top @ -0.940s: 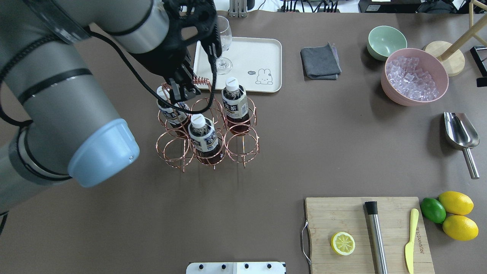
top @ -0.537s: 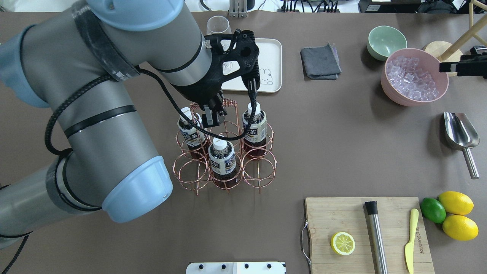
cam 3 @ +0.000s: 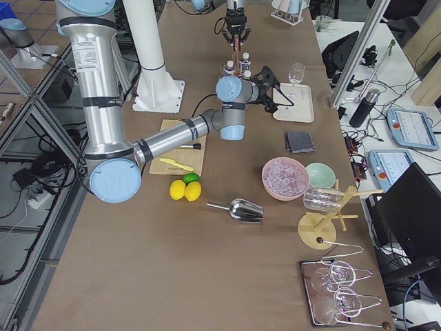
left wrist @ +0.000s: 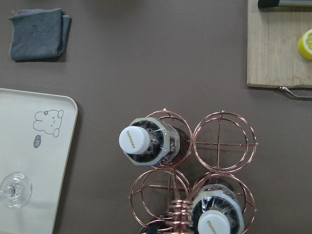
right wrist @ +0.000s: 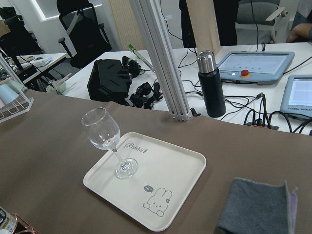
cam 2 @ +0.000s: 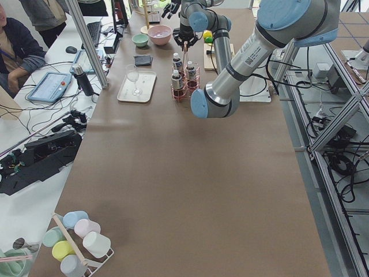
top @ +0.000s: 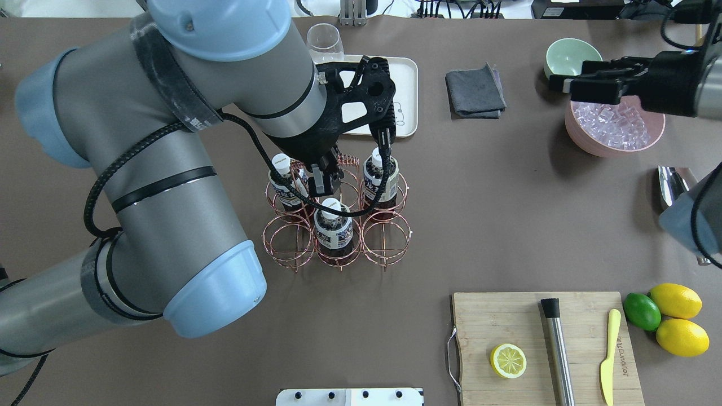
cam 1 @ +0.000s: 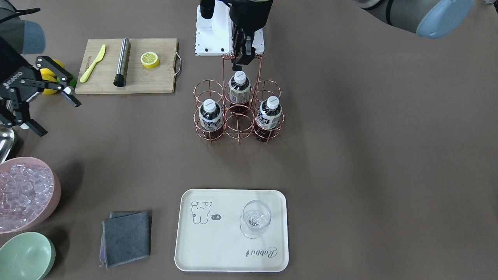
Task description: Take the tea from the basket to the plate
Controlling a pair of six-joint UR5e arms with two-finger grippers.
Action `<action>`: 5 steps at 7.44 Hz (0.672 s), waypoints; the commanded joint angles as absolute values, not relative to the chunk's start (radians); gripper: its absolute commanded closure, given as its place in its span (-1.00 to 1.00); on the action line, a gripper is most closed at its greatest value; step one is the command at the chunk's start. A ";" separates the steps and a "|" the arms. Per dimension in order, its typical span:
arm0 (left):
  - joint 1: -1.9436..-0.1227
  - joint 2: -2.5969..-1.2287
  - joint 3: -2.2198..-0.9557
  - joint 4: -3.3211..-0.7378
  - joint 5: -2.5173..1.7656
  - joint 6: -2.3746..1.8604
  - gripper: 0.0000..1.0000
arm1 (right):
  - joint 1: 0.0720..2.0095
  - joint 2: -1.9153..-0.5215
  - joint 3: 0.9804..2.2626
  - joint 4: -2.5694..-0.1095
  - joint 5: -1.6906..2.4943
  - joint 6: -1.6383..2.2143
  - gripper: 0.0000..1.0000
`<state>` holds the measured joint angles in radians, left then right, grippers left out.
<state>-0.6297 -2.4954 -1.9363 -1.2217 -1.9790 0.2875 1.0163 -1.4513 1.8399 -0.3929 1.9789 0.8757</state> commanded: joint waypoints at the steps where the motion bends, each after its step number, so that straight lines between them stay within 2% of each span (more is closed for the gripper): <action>1: -0.629 -2.491 -1.931 -1.230 -1.979 0.288 1.00 | 0.838 -1.445 1.896 -0.425 1.762 0.777 -0.99; 3: -0.629 -2.487 -1.928 -1.246 -1.976 0.288 1.00 | 0.612 -1.413 1.969 -0.561 1.467 0.711 -0.99; 5: -0.629 -2.482 -1.930 -1.246 -1.957 0.288 1.00 | 0.496 -1.271 1.962 -0.731 1.328 0.695 -0.99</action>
